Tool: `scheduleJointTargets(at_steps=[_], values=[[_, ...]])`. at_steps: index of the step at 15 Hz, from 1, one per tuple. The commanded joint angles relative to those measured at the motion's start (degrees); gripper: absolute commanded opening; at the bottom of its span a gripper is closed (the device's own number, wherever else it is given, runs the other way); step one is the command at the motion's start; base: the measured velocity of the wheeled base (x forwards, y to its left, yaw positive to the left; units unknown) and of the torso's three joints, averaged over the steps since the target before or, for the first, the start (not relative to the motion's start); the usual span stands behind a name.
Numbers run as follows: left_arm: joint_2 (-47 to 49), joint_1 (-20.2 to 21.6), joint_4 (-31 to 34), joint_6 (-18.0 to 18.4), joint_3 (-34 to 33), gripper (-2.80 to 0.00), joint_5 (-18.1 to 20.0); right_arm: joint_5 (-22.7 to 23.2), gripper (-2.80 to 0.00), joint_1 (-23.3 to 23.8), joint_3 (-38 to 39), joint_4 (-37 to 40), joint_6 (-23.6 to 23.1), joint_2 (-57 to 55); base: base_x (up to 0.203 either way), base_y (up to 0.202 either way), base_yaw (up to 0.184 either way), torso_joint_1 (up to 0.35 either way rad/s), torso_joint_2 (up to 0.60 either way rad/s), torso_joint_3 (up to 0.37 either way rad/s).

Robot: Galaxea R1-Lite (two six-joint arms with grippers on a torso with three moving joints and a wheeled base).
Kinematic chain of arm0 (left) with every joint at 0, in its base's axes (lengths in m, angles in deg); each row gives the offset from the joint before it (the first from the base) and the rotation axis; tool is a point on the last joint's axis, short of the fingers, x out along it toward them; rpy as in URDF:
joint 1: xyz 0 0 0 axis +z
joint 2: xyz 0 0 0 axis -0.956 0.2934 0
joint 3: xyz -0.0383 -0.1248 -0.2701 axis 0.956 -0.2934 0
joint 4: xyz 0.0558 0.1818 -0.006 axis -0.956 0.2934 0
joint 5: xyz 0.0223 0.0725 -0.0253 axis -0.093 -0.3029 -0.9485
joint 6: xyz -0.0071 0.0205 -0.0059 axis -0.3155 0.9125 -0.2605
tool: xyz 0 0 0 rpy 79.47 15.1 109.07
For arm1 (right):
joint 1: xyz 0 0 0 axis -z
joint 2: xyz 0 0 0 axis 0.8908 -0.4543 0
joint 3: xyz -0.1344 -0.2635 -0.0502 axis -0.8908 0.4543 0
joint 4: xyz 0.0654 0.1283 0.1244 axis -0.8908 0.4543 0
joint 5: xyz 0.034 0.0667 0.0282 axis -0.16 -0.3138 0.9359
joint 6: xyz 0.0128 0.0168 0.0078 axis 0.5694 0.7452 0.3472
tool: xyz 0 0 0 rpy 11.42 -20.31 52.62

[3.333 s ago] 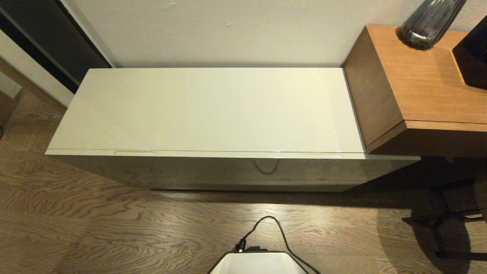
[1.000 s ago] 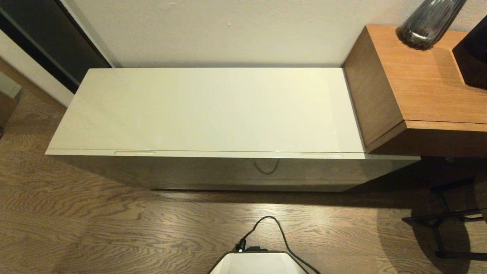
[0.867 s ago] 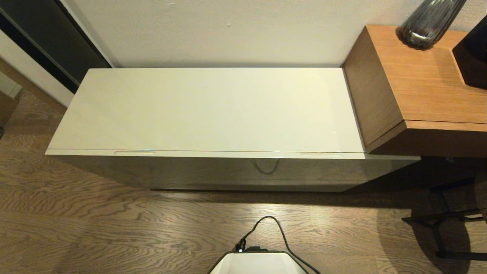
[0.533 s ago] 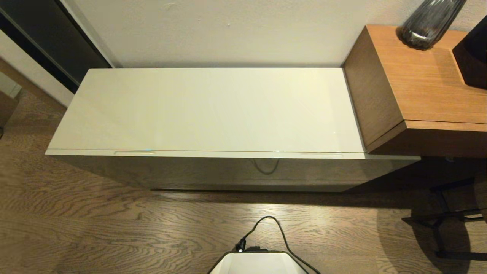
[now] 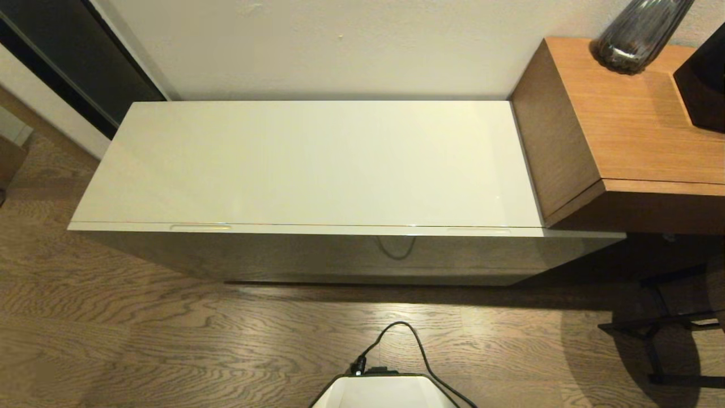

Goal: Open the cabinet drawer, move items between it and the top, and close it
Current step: Open the drawer

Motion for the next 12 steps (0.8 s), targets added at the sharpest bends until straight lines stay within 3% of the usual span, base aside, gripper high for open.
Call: scheduleJointTargets(at_steps=[1, 3, 7, 9, 12], values=[[17.33, 0.58, 13.57, -1.86, 13.3, -2.8, -0.06, 0.03, -2.8, -0.01, 0.01, -0.02, -0.03, -0.09, 0.0, 0.0, 0.0, 0.0, 0.0, 0.0], [27.68, 0.52, 17.71, -5.63, 20.4, -2.8, 0.49, 0.03, -2.8, -0.01, 0.01, -0.02, -0.03, -0.09, 0.0, 0.0, 0.0, 0.0, 0.0, 0.0], [53.73, -2.48, 13.32, -16.84, 30.68, -2.8, 0.96, 0.03, -2.8, -0.01, 0.01, -0.02, -0.03, -0.09, 0.0, 0.0, 0.0, 0.0, 0.0, 0.0], [61.79, -4.85, 9.74, -19.95, 37.2, -2.8, 0.29, 0.03, -2.8, -0.01, 0.01, -0.02, -0.03, -0.09, 0.0, 0.0, 0.0, 0.0, 0.0, 0.0], [74.1, -6.94, 6.85, -20.74, 44.4, -2.8, -3.53, 0.03, -2.8, -0.01, 0.01, -0.02, -0.03, -0.09, 0.0, 0.0, 0.0, 0.0, 0.0, 0.0]])
